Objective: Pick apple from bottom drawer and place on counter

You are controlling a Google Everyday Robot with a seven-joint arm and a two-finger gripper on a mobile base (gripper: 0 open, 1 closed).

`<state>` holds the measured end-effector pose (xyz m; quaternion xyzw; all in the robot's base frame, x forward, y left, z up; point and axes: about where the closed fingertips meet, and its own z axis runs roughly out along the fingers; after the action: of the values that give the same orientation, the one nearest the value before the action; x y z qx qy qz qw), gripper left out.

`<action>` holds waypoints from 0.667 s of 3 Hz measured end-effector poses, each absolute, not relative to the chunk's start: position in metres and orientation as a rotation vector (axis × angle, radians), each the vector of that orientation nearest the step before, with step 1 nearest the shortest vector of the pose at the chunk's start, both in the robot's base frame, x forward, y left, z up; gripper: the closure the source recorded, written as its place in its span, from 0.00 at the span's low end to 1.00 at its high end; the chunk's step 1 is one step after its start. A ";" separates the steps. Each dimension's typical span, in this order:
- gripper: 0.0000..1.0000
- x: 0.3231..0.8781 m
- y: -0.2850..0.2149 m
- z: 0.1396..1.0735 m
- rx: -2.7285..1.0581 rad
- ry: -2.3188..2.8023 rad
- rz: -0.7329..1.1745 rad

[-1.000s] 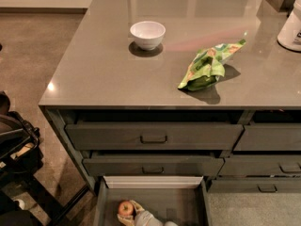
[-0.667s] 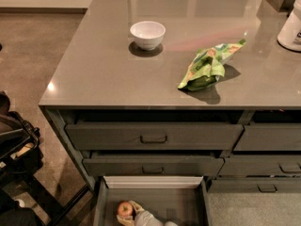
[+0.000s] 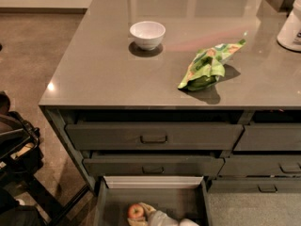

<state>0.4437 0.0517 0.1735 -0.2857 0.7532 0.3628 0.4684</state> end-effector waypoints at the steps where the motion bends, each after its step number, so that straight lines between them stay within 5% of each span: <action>1: 1.00 0.424 0.001 0.214 -0.743 1.892 0.910; 2: 1.00 0.438 -0.013 0.232 -0.785 1.881 0.868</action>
Offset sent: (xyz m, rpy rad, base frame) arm -0.0185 -0.0445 0.0352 -0.0244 0.0394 0.0343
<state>0.4381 -0.0130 0.2317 -0.3169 0.7596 0.3504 0.4469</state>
